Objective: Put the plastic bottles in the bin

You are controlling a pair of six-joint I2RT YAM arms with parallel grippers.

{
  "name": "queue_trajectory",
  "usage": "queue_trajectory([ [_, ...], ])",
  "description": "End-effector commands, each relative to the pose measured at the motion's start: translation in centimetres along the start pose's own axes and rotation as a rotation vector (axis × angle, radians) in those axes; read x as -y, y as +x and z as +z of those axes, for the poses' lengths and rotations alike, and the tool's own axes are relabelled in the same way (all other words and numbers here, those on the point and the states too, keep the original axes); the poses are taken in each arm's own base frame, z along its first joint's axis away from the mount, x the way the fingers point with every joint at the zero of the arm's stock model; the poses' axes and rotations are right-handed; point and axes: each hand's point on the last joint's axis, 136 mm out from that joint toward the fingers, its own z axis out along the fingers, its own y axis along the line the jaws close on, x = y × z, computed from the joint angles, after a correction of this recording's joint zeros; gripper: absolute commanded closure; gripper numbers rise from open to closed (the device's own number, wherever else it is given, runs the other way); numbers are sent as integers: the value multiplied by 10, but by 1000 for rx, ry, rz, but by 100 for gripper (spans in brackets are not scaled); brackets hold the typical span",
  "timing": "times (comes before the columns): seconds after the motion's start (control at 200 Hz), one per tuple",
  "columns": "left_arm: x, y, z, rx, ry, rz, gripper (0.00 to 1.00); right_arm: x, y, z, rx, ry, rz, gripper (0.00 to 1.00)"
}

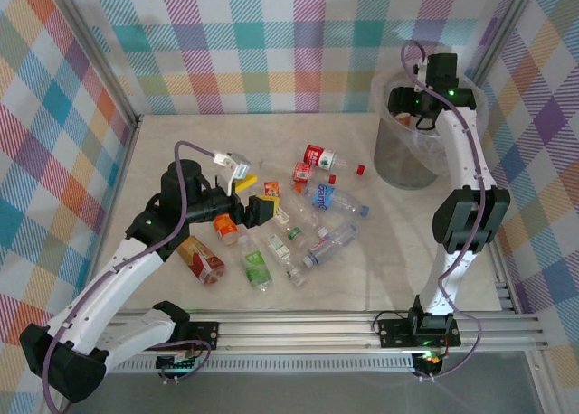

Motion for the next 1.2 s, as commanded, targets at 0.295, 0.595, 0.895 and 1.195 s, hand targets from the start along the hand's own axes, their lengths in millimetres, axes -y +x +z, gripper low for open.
queue_trajectory([
  [0.295, 17, -11, -9, 17, 45, 40, 0, -32, -32, -81, 111, -162, 78, 20],
  [0.595, 34, -3, -6, -48, 162, 21, 0, -60, 1, -145, 156, -254, 69, 20],
  [0.895, 46, 9, -2, -159, 258, -4, 0, -72, 109, -178, -23, -253, 259, 19],
  [1.195, 49, 10, 0, -173, 287, -16, 0, -87, 223, -163, -191, -211, 418, 16],
])
